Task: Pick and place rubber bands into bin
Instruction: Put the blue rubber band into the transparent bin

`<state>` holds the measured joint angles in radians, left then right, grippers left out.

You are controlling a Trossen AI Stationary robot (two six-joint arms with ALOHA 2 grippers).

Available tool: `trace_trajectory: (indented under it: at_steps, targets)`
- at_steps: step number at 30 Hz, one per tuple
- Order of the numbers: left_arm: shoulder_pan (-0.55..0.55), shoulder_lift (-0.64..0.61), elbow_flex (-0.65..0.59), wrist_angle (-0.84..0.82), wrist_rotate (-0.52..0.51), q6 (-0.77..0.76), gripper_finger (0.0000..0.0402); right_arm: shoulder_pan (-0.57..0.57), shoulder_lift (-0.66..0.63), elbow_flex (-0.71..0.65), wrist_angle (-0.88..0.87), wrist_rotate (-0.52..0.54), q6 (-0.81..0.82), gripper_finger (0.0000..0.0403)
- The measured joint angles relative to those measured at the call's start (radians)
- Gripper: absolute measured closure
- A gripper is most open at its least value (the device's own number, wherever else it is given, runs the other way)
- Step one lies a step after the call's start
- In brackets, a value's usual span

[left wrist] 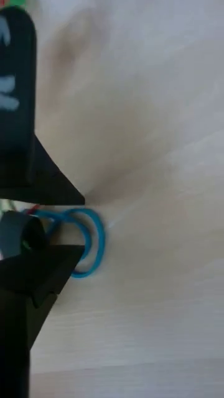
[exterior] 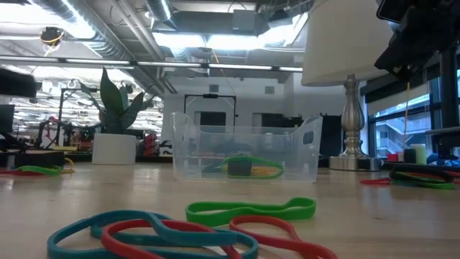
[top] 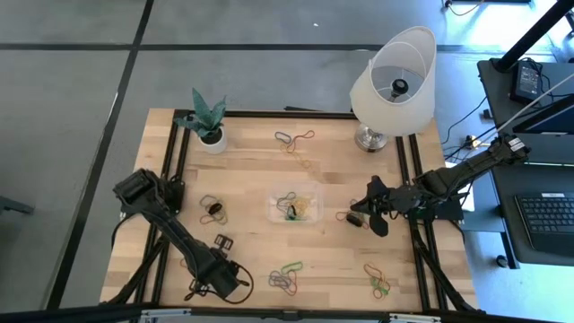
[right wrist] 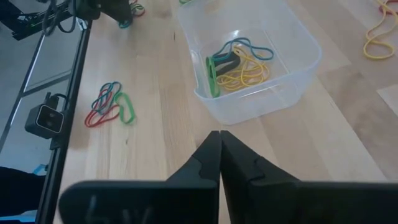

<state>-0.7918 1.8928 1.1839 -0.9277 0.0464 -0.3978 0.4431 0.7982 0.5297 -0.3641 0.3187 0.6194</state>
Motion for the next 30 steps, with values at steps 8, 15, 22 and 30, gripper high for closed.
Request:
trace_trajectory:
  at_steps: [8,15,22,30]
  targets:
    - [0.004,0.032,-0.019,0.03,0.014,-0.004,0.0371,0.0,0.0,0.0,-0.001,0.0,0.003,0.0393]
    - [0.025,0.028,-0.02,0.028,0.012,-0.019,0.0398,0.0,0.0,0.0,-0.001,0.001,0.002,0.0393]
    - [0.035,0.002,0.046,-0.07,-0.047,-0.048,0.0399,0.0,0.0,0.0,-0.004,0.0,0.003,0.0393]
    - [0.035,-0.135,0.137,-0.104,-0.164,-0.176,0.0399,0.0,0.0,0.0,-0.003,0.0,0.003,0.0393]
